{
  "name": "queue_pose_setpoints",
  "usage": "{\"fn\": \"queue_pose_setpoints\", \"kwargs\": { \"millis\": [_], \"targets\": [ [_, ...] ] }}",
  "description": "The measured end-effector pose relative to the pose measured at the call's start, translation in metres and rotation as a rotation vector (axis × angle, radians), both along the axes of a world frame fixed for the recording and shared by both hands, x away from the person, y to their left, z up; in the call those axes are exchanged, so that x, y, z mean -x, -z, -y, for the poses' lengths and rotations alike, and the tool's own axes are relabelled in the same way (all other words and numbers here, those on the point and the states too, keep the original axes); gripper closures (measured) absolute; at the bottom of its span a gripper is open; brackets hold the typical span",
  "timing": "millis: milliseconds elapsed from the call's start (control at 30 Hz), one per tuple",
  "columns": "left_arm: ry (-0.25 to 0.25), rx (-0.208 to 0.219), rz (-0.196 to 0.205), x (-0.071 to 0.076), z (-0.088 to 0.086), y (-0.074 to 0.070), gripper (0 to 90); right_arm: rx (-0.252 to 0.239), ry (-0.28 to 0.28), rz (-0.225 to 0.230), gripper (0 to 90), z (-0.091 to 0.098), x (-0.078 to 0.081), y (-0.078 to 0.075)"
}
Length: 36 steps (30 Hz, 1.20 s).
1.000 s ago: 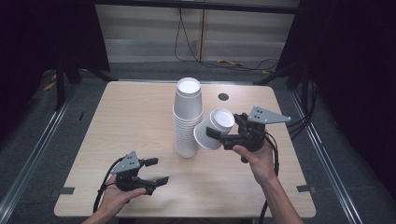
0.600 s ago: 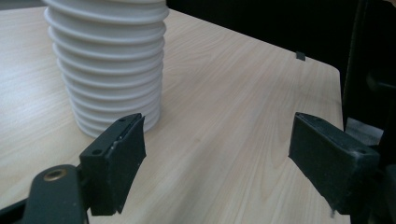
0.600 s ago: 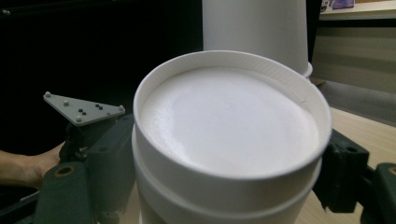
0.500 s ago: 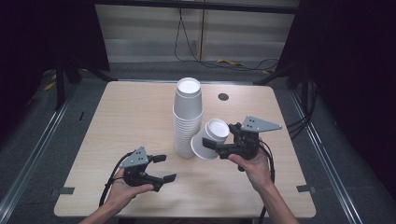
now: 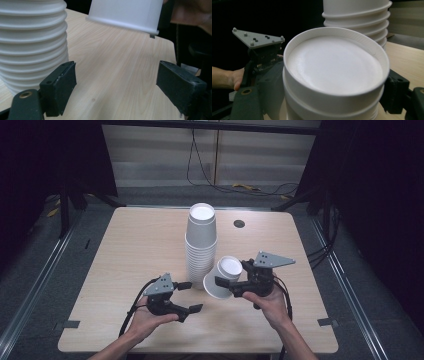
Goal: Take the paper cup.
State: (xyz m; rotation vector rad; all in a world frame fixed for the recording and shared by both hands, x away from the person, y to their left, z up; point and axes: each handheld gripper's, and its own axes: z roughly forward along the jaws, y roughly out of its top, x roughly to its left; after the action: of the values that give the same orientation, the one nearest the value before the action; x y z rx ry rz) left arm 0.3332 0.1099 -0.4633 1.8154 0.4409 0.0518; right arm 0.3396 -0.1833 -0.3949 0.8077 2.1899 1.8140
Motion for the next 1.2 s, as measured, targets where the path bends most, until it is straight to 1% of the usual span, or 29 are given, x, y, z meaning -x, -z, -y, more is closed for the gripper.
{"fn": "queue_pose_setpoints", "kwargs": {
  "millis": [100,167,200,300,433,467,567,667,767,800,833,933,1000,1033,1100,1133,1200],
  "targets": [
    [0.016,-0.004,0.018,0.002,-0.001,-0.001,16.2,0.006,-0.015,-0.024,21.4,-0.003,-0.001,0.009],
    [0.020,0.000,0.022,0.003,-0.002,-0.001,16.2,-0.009,-0.024,-0.049,21.4,-0.004,-0.001,0.014],
    [0.026,0.007,0.020,0.003,-0.002,-0.001,16.2,-0.009,-0.024,-0.049,21.4,-0.004,-0.001,0.014],
    [0.036,0.009,0.026,0.003,-0.003,-0.002,16.1,-0.013,-0.041,-0.053,21.4,-0.006,0.000,0.017],
    [0.032,0.022,0.034,0.004,-0.004,-0.005,16.0,-0.005,-0.077,-0.060,21.4,-0.013,0.003,0.022],
    [0.029,0.020,0.038,0.004,-0.005,-0.005,16.0,-0.005,-0.077,-0.060,21.4,-0.013,0.003,0.022],
    [0.039,0.023,0.035,0.004,-0.005,-0.004,16.9,-0.005,-0.095,-0.077,21.5,-0.017,0.004,0.028],
    [0.035,0.026,0.024,0.003,-0.005,-0.004,15.7,-0.030,-0.115,-0.106,21.5,-0.021,0.004,0.031],
    [0.041,0.032,0.018,0.003,-0.005,-0.003,15.1,-0.025,-0.128,-0.104,21.5,-0.025,0.005,0.032],
    [0.043,0.032,0.015,0.003,-0.005,-0.002,15.1,-0.031,-0.134,-0.110,21.6,-0.027,0.005,0.033],
    [0.047,0.029,0.016,0.003,-0.005,-0.002,15.3,-0.025,-0.134,-0.108,21.6,-0.028,0.005,0.033],
    [0.051,0.031,0.022,0.004,-0.004,-0.003,15.2,-0.027,-0.141,-0.110,21.7,-0.030,0.005,0.035],
    [0.064,0.030,0.020,0.004,-0.003,-0.003,14.8,-0.032,-0.144,-0.120,21.7,-0.032,0.005,0.036],
    [0.068,0.025,0.014,0.004,-0.002,-0.002,14.8,-0.036,-0.144,-0.122,21.7,-0.033,0.005,0.037],
    [0.078,0.032,-0.012,0.004,0.000,-0.001,12.9,-0.052,-0.148,-0.127,21.7,-0.035,0.006,0.038],
    [0.079,0.031,-0.016,0.004,0.000,-0.001,12.2,-0.060,-0.151,-0.131,21.7,-0.036,0.006,0.038],
    [0.083,0.033,-0.014,0.005,0.001,0.000,11.5,-0.059,-0.154,-0.128,21.8,-0.038,0.007,0.037]
  ]
}}
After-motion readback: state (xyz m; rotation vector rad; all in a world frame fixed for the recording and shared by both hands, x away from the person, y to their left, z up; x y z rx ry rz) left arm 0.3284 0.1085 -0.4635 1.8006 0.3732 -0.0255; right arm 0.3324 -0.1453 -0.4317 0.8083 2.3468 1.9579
